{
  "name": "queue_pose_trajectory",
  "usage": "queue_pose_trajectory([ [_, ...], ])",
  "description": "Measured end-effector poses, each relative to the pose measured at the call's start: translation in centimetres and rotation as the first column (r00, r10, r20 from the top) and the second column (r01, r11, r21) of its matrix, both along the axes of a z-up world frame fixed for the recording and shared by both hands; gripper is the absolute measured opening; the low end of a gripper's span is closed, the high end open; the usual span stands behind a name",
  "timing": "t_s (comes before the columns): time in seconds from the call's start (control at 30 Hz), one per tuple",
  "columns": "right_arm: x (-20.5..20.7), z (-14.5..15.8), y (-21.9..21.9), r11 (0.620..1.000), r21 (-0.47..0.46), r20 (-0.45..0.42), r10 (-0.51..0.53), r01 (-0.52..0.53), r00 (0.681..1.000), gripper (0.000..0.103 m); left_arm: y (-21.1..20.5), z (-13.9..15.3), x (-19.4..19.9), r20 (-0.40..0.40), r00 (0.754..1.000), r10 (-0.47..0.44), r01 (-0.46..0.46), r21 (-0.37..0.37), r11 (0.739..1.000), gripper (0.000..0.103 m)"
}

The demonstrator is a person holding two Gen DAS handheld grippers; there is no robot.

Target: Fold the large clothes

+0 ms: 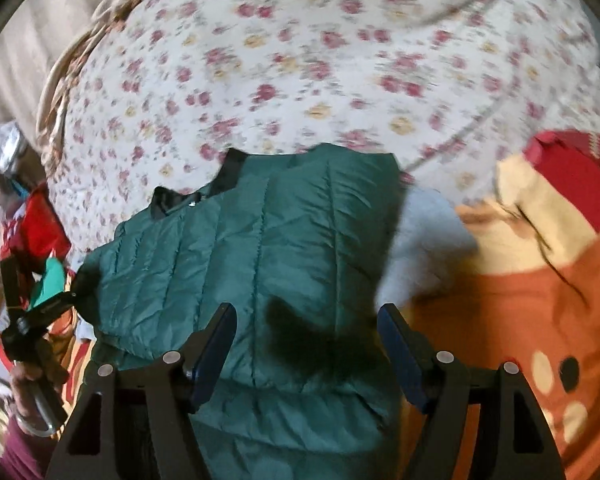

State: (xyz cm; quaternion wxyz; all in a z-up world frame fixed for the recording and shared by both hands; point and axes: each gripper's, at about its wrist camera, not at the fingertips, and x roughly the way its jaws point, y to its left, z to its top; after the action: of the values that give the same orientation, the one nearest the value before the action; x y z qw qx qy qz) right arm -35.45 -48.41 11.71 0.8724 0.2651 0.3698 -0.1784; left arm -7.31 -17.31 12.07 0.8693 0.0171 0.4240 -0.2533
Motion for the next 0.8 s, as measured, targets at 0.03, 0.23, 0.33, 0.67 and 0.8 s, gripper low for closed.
queue_pose_trajectory([
  [0.03, 0.9, 0.0, 0.3, 1.000, -0.012, 0.000, 0.013, -0.013, 1.000, 0.071, 0.4, -0.1, 0.1, -0.003, 1.000, 0.010, -0.010, -0.002, 1.000, 0.015],
  [0.23, 6.3, -0.7, 1.1, 0.995, -0.078, -0.042, 0.061, -0.064, 0.997, 0.070, 1.5, -1.6, 0.4, -0.011, 0.999, 0.049, -0.049, 0.025, 0.998, 0.015],
  [0.33, 8.4, -1.4, 0.7, 0.989, -0.131, -0.089, 0.057, -0.069, 0.994, 0.070, 1.1, -2.0, 0.5, -0.013, 0.999, 0.053, -0.053, 0.038, 0.998, 0.015],
  [0.67, 11.3, -5.0, -2.5, 0.994, -0.099, -0.168, 0.033, -0.050, 0.985, 0.069, -2.4, -3.4, 1.4, -0.007, 0.999, 0.041, -0.040, 0.122, 0.992, 0.015],
  [0.8, 11.3, -4.2, -2.7, 0.993, -0.092, -0.181, 0.051, -0.069, 0.982, 0.069, -2.4, -3.4, 1.6, -0.032, 0.998, 0.059, -0.055, 0.115, 0.992, 0.016],
])
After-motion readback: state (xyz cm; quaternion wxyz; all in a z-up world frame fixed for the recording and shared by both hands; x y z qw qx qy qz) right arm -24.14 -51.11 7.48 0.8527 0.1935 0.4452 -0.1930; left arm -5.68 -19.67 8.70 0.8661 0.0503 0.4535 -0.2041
